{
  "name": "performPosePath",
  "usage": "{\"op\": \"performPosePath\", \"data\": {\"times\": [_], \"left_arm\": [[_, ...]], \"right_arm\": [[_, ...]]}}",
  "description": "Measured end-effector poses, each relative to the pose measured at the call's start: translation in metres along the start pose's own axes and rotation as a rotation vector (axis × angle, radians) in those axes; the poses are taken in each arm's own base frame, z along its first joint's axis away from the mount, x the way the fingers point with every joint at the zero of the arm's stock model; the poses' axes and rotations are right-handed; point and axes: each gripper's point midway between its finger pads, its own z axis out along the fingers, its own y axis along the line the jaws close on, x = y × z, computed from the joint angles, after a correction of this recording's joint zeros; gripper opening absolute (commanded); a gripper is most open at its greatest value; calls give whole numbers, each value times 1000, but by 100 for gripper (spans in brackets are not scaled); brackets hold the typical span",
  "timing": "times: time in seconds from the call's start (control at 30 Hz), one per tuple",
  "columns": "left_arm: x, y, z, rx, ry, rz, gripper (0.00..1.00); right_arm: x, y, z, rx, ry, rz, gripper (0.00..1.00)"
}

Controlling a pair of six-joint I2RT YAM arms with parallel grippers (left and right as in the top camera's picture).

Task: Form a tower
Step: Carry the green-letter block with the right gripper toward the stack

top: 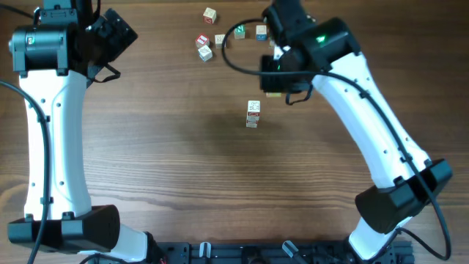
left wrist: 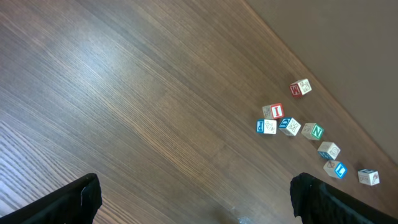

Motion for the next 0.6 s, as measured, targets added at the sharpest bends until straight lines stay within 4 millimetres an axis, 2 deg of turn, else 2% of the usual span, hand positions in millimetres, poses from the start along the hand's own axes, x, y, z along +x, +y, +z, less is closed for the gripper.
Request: {"op": "performPosePath", "data": {"times": [0.13,0.23,0.4,0.47,0.53,0.6], "left_arm": [[0,0,0,0,0,0,100],[0,0,0,0,0,0,100],[0,0,0,0,0,0,100],[0,0,0,0,0,0,100],[0,0,0,0,0,0,100],[0,0,0,0,0,0,100]], "right_arm": [[16,20,1,2,20,9,21],[14,20,5,57,-17,78,17],[9,20,23,147,-51,75,11],[19,7,21,212,-23,83,9],[42,-19,13,339,51,112,7],[44,-26,4,364,35,124,7]]}}
